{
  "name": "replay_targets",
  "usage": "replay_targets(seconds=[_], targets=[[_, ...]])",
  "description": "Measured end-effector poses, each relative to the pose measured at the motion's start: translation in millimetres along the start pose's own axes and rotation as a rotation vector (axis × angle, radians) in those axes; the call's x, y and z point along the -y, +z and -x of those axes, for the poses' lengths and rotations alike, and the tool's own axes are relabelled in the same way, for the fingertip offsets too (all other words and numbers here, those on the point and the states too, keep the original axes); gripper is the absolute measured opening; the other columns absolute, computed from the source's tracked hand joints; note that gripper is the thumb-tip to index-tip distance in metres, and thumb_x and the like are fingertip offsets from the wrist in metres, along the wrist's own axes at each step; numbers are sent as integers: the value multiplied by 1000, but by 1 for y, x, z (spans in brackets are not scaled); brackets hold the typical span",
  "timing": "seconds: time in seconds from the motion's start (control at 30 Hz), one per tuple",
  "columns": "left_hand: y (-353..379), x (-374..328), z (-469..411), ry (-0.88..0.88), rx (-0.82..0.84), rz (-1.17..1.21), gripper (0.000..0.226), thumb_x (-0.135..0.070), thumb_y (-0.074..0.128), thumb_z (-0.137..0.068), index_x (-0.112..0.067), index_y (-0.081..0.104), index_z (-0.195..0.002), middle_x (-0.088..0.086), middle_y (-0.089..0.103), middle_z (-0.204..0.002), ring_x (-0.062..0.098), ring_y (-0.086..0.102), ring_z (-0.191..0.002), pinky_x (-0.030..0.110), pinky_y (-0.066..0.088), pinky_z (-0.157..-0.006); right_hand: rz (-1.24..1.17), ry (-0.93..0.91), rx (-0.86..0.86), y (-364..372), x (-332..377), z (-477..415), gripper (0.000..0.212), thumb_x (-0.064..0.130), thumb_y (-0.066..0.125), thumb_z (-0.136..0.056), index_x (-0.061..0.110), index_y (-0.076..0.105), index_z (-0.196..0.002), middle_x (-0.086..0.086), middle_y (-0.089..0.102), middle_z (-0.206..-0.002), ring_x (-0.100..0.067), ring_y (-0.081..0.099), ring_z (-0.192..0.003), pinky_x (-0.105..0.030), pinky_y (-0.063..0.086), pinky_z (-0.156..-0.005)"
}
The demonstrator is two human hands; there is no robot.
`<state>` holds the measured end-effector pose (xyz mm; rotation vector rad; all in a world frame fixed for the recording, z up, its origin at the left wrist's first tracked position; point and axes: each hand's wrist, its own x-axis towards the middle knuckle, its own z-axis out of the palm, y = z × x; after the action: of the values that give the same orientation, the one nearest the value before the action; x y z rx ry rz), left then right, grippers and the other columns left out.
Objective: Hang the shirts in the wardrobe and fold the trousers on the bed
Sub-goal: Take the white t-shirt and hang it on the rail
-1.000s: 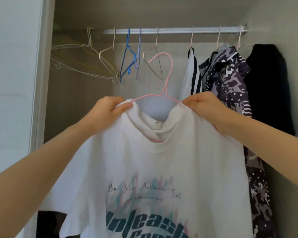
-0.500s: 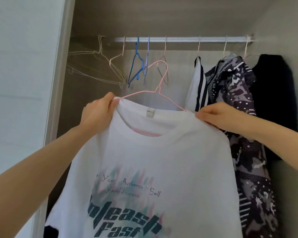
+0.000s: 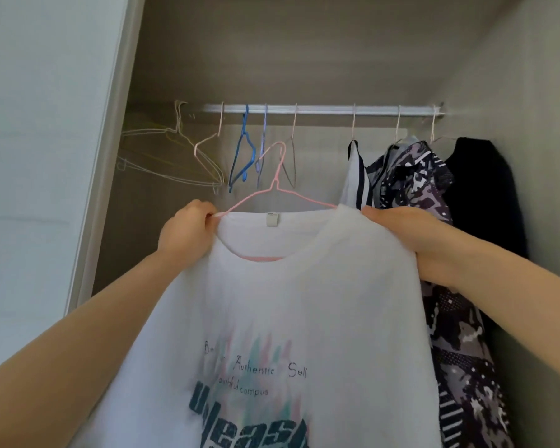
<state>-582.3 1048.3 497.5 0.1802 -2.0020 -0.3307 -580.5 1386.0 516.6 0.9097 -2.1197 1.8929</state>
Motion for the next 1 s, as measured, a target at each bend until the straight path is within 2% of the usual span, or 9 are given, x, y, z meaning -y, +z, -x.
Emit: replay_targets(seconds=[0.13,0.33,0.47,0.53,0.67,0.77,0.83,0.93,1.0], targets=[[16,-19,-1,-28,-10,181,19,-21,50,-98,-12,67,-96,10,68,-94,31,60,-84,41,52,-74,-128,17,-55,0,14,8,25,26,57,-96,5,69,-94,-7,74,-79,-18,71,-64,-24,55,-52],[35,-56,-3,-47,150,470,31,-6,53,-89,-15,65,-117,1,64,-104,22,55,-96,26,39,-81,-189,2,-72,-7,35,21,22,23,57,-95,5,69,-95,-8,75,-79,-19,72,-63,-25,55,-48],[54,-71,-4,-32,238,647,59,-31,57,-70,-16,61,-127,1,65,-120,21,59,-114,31,44,-99,-159,-26,-137,-5,43,23,22,22,57,-96,3,68,-92,-8,74,-75,-18,71,-60,-23,53,-46],[63,-79,-3,-28,287,725,61,-37,58,-69,-19,61,-127,-1,64,-121,19,58,-117,31,43,-103,-138,-54,-180,0,45,19,22,21,57,-96,3,67,-91,-7,73,-75,-17,70,-59,-23,53,-47],[64,-102,11,87,472,802,43,-36,61,-95,-21,56,-134,-10,56,-134,4,51,-121,12,40,-93,-111,-101,-276,10,54,8,18,19,56,-97,2,64,-95,-8,70,-82,-18,69,-63,-22,53,-47],[61,-113,15,162,514,893,37,-34,57,-98,-28,55,-134,-23,55,-128,-15,55,-106,3,41,-80,-92,-128,-305,20,62,-5,15,16,57,-96,2,62,-99,-10,68,-83,-22,66,-68,-26,55,-54],[53,-119,18,178,523,986,37,-35,57,-97,-34,53,-133,-30,54,-121,-20,56,-99,10,46,-90,-79,-154,-314,28,67,-18,13,12,57,-96,0,60,-100,-13,65,-83,-24,64,-69,-30,54,-61],[37,-122,17,209,492,1145,33,-43,55,-97,-37,60,-129,-22,63,-125,-2,58,-116,35,43,-107,-25,-194,-329,45,75,-44,14,11,55,-96,0,55,-105,-15,58,-86,-25,59,-70,-32,51,-63],[26,-120,15,249,454,1188,38,-48,59,-92,-37,59,-129,-22,62,-127,-1,56,-120,35,41,-108,12,-217,-342,57,78,-64,23,14,53,-97,3,48,-117,-15,55,-95,-29,58,-85,-36,51,-70]])
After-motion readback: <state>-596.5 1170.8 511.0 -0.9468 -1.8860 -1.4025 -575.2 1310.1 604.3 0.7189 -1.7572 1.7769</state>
